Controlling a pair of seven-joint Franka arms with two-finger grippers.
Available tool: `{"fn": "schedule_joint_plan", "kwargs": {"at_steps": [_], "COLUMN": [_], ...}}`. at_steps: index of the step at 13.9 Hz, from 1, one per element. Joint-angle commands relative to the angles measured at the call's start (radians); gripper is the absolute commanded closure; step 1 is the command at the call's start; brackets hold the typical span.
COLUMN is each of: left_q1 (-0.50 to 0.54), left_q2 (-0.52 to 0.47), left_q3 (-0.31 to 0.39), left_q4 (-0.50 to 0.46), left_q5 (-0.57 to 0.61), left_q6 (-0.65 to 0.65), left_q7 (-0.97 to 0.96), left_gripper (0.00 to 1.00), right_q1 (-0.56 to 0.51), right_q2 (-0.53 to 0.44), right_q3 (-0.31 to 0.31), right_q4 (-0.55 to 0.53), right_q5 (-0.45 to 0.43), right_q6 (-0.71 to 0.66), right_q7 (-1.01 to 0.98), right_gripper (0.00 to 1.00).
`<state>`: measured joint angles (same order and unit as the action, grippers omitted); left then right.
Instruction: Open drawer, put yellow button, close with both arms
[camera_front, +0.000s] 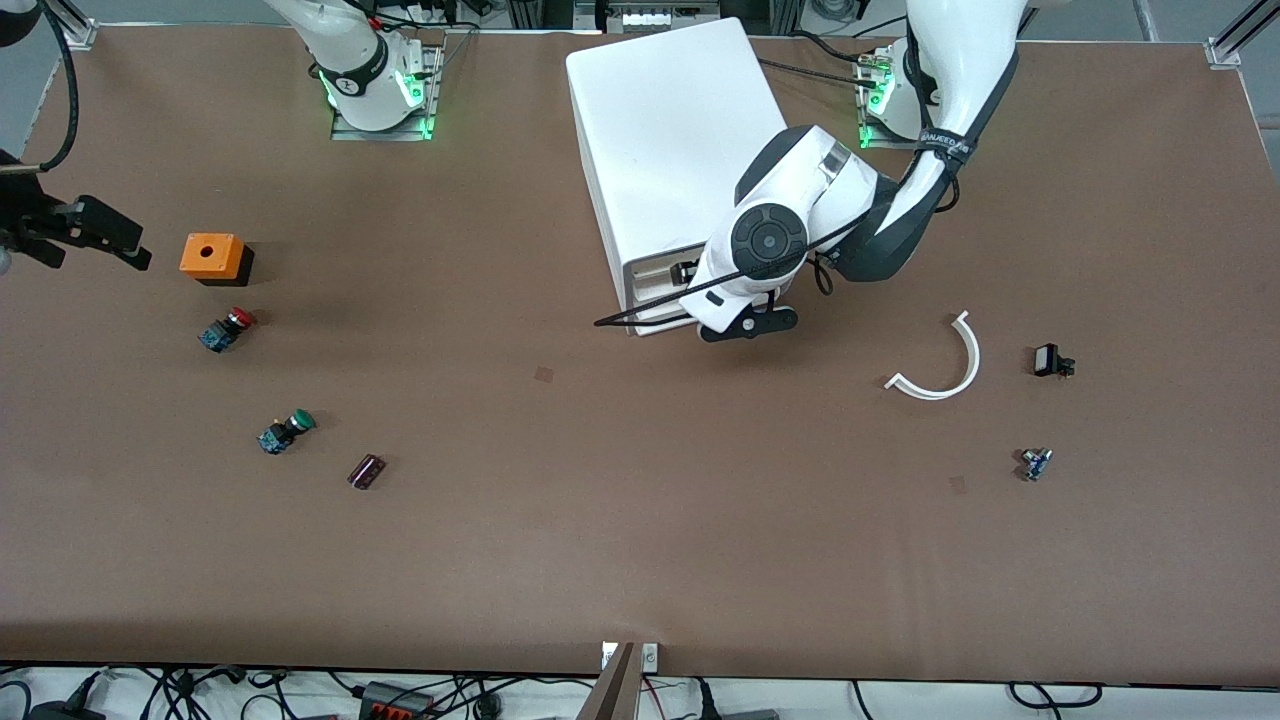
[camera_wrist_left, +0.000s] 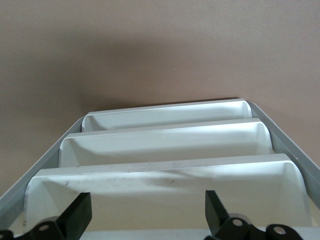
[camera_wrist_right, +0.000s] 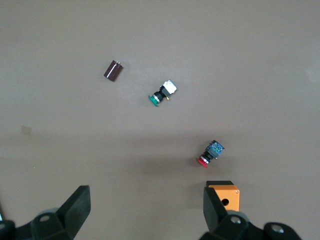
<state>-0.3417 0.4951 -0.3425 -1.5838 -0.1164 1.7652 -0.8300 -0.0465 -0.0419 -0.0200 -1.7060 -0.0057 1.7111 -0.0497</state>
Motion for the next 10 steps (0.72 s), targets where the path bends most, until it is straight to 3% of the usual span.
{"fn": "schedule_joint_plan", "kwargs": {"at_steps": [1,4,10], "left_q1": [0.030,0.081,0.183], "left_q2": [-0.033,-0.084,-0.243], "left_q3": [-0.019,0.013,0.218], "left_q4": [-0.018,0.004,0.002], "left_q5": [-0.012,0.011,0.060], "left_q6": [-0.018,-0.012,-0.015], "left_q7": [0.017,0.103,0.530], "left_gripper": [0.00,0.00,0.00], "right_q1": [-0.016,-0.013,-0.016], "right_q2": [-0.035,-0.036,-0.039], "right_q3": [0.015,0.017,0.015], "right_q4": [-0.017,-0.011,-0.015], "right_q5": [-0.011,-0.014,-0.013], "right_q6": [-0.002,-0.050,-0.053], "right_q7": [-0.001,0.025,0.040], "right_gripper": [0.00,0.00,0.00]}}
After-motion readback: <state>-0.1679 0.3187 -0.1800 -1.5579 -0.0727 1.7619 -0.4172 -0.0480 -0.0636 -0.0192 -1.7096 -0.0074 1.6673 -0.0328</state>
